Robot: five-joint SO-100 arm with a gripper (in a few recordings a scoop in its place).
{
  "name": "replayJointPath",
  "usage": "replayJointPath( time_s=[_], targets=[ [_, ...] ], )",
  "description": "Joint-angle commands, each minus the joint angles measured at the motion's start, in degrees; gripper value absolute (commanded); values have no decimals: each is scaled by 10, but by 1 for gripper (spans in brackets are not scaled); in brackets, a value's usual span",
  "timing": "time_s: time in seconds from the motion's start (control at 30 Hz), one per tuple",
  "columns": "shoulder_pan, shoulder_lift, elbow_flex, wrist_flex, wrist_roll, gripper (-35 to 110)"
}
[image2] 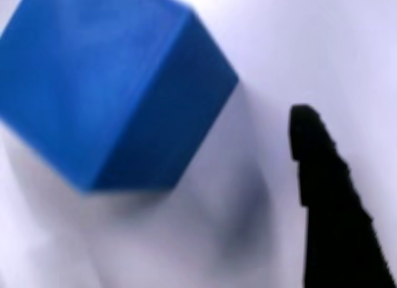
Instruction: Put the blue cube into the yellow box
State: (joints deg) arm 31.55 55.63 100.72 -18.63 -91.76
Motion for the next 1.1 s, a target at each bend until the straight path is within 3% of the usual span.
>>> replayJointPath(
  time_s=[0.0,0.4,1.07],
  targets=[
    [1,11,-112,-28,0,62],
    [-18,-78,-231,-33,-1,57],
    [-27,-64,-207,9,-35,30]
  ],
)
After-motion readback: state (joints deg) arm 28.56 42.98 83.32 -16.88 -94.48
